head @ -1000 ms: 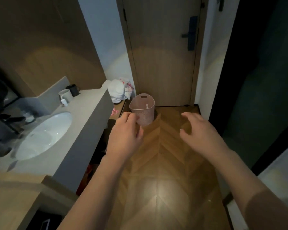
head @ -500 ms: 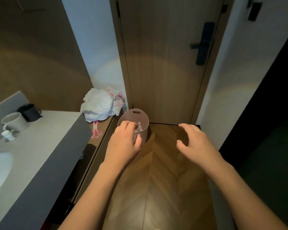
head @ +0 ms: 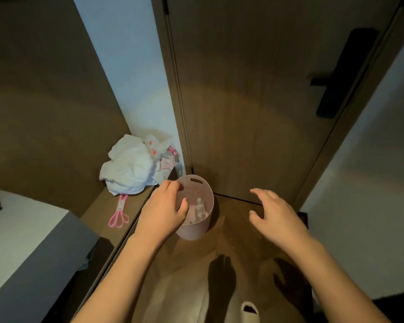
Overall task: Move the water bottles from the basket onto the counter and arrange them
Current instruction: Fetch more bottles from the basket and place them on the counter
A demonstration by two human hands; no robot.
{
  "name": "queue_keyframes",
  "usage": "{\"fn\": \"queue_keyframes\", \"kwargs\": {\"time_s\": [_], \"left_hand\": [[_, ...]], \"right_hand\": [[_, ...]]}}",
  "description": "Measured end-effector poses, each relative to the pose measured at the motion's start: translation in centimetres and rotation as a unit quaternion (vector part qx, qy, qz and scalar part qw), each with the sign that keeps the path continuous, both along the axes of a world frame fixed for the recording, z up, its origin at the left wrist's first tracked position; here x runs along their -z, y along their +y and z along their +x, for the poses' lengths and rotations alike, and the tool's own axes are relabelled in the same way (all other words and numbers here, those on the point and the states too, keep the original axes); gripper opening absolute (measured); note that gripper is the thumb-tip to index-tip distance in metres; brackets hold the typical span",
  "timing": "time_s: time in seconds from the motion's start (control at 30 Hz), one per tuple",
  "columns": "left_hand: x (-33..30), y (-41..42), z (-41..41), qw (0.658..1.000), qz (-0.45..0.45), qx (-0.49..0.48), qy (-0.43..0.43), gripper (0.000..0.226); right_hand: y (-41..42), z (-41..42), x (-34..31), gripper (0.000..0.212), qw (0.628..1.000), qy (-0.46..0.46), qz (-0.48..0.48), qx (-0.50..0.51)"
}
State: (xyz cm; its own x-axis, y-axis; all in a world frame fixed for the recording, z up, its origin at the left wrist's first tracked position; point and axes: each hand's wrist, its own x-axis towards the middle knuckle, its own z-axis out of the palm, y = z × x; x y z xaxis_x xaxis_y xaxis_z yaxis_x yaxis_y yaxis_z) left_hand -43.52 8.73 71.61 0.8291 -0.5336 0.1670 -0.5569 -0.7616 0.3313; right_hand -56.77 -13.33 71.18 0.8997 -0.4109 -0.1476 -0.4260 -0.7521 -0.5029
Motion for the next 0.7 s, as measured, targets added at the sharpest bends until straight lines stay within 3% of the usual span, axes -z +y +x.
{"fn": "queue_keyframes", "kwargs": {"time_s": [0.2, 0.7], "left_hand": [[-0.7, -5.4, 9.8, 0.995, -0.019, -0.099, 0.007, 0.036], [9.0, -9.6, 31.3, 0.939, -0.070, -0.291, 0.167, 0.046]], "right_hand": [[-6.3, 15.4, -1.0, 0.059, 0.994, -0.002, 0.000, -0.113], [-12.4, 45.6, 6.0, 0.053, 0.931, 0.097, -0.074, -0.344]]}}
